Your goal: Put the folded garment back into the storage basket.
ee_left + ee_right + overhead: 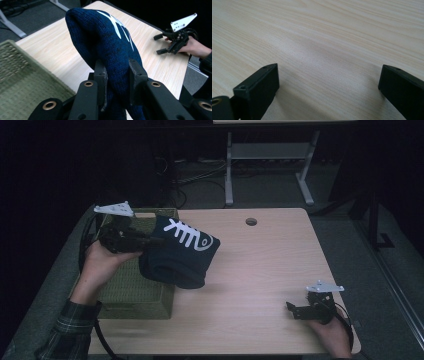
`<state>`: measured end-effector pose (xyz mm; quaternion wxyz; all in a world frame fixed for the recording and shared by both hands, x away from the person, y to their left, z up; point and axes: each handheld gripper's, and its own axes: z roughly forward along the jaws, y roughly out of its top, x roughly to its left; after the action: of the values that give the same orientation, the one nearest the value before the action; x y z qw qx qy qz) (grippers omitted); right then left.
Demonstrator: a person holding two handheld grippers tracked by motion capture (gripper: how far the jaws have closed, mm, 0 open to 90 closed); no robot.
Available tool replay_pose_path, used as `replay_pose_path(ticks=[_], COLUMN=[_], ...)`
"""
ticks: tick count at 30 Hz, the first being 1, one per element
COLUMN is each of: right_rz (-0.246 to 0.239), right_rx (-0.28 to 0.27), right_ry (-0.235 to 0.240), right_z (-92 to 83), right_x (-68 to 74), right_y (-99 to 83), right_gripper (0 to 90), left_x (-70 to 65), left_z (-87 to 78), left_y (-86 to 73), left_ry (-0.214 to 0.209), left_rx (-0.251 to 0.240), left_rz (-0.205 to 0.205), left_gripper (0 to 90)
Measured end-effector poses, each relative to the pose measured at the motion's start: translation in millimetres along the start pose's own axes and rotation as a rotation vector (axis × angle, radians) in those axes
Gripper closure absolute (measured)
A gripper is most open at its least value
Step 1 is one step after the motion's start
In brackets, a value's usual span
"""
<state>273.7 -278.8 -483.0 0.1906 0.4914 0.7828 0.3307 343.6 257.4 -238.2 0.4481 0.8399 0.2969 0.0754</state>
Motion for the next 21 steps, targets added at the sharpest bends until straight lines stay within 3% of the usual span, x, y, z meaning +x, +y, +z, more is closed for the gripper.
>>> replay_pose_path(ticks=[11,21], right_rz=[0.005,0.006], right_rx=[0.001,0.001], right_ry=[-0.003,-0.003], right_z=[-0.1,-0.1], right_x=[0.0,0.0], right_y=[0.0,0.1], right_gripper=[3.1,3.0], left_x=[7.8,19.5], left_z=[-39.9,-72.6], left_y=[2.5,-3.1], left_ry=[0.075,0.130], left_rx=[-0.022,-0.055], left_rz=[-0.007,-0.041], left_gripper=[72.5,72.5])
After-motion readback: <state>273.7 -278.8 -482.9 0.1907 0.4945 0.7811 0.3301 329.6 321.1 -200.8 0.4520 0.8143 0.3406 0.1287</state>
